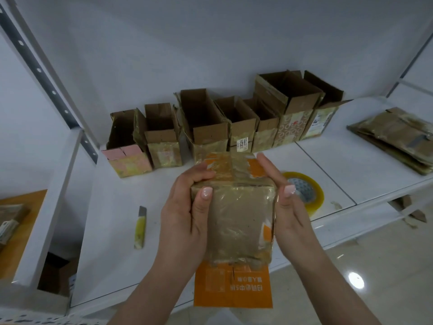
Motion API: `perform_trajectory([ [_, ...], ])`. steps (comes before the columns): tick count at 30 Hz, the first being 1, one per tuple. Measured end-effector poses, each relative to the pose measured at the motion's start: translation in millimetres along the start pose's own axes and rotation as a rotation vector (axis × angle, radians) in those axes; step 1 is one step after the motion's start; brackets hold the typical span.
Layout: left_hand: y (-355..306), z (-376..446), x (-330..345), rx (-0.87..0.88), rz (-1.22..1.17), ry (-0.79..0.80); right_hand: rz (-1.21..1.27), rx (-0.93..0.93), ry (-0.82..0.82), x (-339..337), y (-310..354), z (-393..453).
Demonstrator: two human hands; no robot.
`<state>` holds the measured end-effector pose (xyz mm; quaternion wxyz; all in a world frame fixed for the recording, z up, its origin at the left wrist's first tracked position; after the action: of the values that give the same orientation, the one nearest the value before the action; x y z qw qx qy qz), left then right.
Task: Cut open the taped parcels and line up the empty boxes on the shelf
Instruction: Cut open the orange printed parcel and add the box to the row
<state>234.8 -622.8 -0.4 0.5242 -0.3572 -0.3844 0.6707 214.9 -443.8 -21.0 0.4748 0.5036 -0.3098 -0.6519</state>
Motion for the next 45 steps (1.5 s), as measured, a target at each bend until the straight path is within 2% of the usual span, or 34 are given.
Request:
perform_trajectory([
  [4,0,-5,-1,-0.023,-0.011,-0.040,-0.047,-0.060,-0.060,4,9,2],
  [8,1,-6,-1,-0.014,0.010,-0.058,-0.439,-0.191,-0.226,-3,26,3],
  [10,2,-7,0,0.003,0.032,-0.059,-0.540,-0.227,-0.296,-5,33,2],
  [17,-5,-5,2,0.072,0.108,-0.012,-0.506,-0.241,-0.294,-7,26,-2],
  [25,-1,-3,0,0.109,0.035,0.004,-0.512,-0.338,-0.316,-4,26,-7],
  [28,0,8,-9,0.094,0.033,0.001,-0.473,-0.335,-0.215,-5,28,2],
  [31,6,30,-28,-0.020,-0.006,-0.051,-0.431,-0.229,-0.064,-7,11,10],
  [33,10,45,-45,-0.130,-0.102,-0.139,-0.548,-0.185,0.008,-5,-5,12],
  [35,4,59,-54,-0.156,-0.166,-0.187,-0.695,-0.206,0.125,7,-13,9],
  [38,1,82,-55,-0.228,-0.216,-0.193,-0.759,-0.280,0.288,32,-19,2],
  [45,14,98,-21,-0.500,-0.297,-0.059,-0.767,-0.138,0.030,15,-17,17],
])
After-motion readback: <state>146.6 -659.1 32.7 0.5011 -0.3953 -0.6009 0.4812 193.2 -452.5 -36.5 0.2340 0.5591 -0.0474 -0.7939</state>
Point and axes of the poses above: each hand's wrist, its own z-axis towards the middle knuckle, its own x-axis out of the palm, y = z × x, the point moved 9 cm from there along z, towards the middle knuckle, and after that the axes turned 13 degrees about -z, right-handed, at the moved point
